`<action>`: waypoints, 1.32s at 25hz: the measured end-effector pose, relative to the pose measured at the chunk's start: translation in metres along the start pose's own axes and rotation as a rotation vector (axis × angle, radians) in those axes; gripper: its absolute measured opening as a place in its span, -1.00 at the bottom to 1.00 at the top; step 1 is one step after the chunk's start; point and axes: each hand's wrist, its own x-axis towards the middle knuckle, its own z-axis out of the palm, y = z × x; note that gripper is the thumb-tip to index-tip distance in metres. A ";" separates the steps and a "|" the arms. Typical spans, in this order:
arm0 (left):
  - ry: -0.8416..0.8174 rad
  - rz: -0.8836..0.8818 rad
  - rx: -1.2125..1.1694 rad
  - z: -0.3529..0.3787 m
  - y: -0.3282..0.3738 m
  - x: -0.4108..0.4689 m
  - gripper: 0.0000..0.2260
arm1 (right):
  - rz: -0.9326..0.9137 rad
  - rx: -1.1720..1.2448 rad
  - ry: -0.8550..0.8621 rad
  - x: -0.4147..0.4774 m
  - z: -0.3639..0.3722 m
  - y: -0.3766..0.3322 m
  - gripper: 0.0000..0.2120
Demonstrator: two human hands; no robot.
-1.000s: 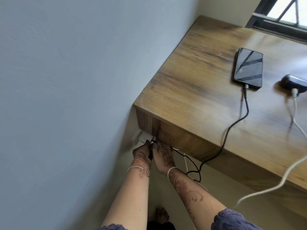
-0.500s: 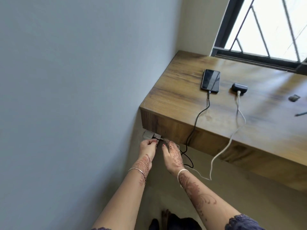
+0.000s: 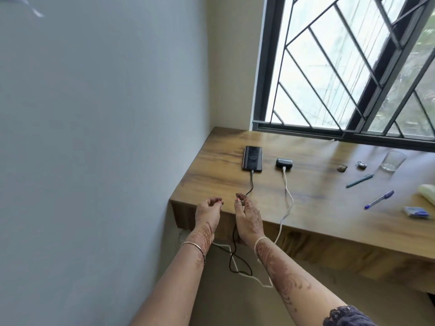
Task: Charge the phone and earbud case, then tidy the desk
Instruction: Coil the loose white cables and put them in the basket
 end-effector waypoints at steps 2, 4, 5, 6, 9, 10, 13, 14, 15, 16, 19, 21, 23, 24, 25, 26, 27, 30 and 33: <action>-0.036 0.022 -0.016 0.013 0.011 0.011 -0.79 | -0.013 -0.001 0.047 0.022 -0.011 0.001 -0.67; -0.036 0.032 -0.018 0.034 0.025 0.031 -0.79 | -0.007 -0.011 0.079 0.047 -0.021 0.003 -0.66; -0.031 0.032 -0.007 0.044 0.028 0.043 -0.81 | -0.004 -0.015 0.087 0.060 -0.026 0.006 -0.65; -0.032 0.032 -0.009 0.054 0.029 0.059 -0.83 | -0.005 -0.015 0.095 0.075 -0.031 0.008 -0.65; -0.002 0.003 -0.037 0.085 0.039 0.098 -0.87 | -0.001 -0.002 0.111 0.121 -0.044 0.018 -0.65; 0.003 -0.003 -0.043 0.094 0.041 0.109 -0.86 | 0.004 0.002 0.114 0.135 -0.048 0.022 -0.65; 0.033 -0.013 -0.034 0.113 0.049 0.134 -0.85 | 0.030 -0.007 0.108 0.172 -0.053 0.033 -0.67; 0.041 -0.019 -0.033 0.118 0.049 0.142 -0.86 | 0.042 -0.012 0.100 0.181 -0.054 0.036 -0.66; 0.050 -0.032 -0.025 0.122 0.050 0.150 -0.86 | 0.054 -0.013 0.093 0.190 -0.055 0.039 -0.66; 0.058 -0.036 -0.015 0.126 0.049 0.158 -0.87 | 0.063 -0.014 0.086 0.198 -0.057 0.043 -0.65; 0.094 -0.020 0.048 0.138 0.048 0.177 -0.89 | 0.097 -0.058 0.058 0.219 -0.059 0.052 -0.60; 0.113 0.011 0.107 0.145 0.050 0.186 -0.84 | 0.133 -0.107 0.042 0.230 -0.059 0.056 -0.58; 0.109 0.026 0.153 0.152 0.054 0.199 -0.78 | 0.162 -0.163 0.022 0.241 -0.059 0.058 -0.56; 0.093 0.032 0.175 0.154 0.056 0.207 -0.76 | 0.162 -0.196 0.019 0.247 -0.059 0.058 -0.56; 0.062 0.033 0.202 0.158 0.058 0.214 -0.76 | 0.158 -0.226 0.026 0.253 -0.058 0.059 -0.56; 0.030 0.035 0.228 0.161 0.059 0.221 -0.77 | 0.151 -0.250 0.041 0.259 -0.057 0.059 -0.57; 0.005 0.031 0.251 0.163 0.062 0.227 -0.77 | 0.148 -0.261 0.060 0.263 -0.056 0.059 -0.59; -0.053 0.036 0.331 0.165 0.066 0.240 -0.78 | 0.146 -0.272 0.131 0.267 -0.052 0.056 -0.68; -0.037 -0.014 0.255 0.165 0.066 0.250 -0.68 | 0.151 -0.278 0.173 0.270 -0.051 0.051 -0.71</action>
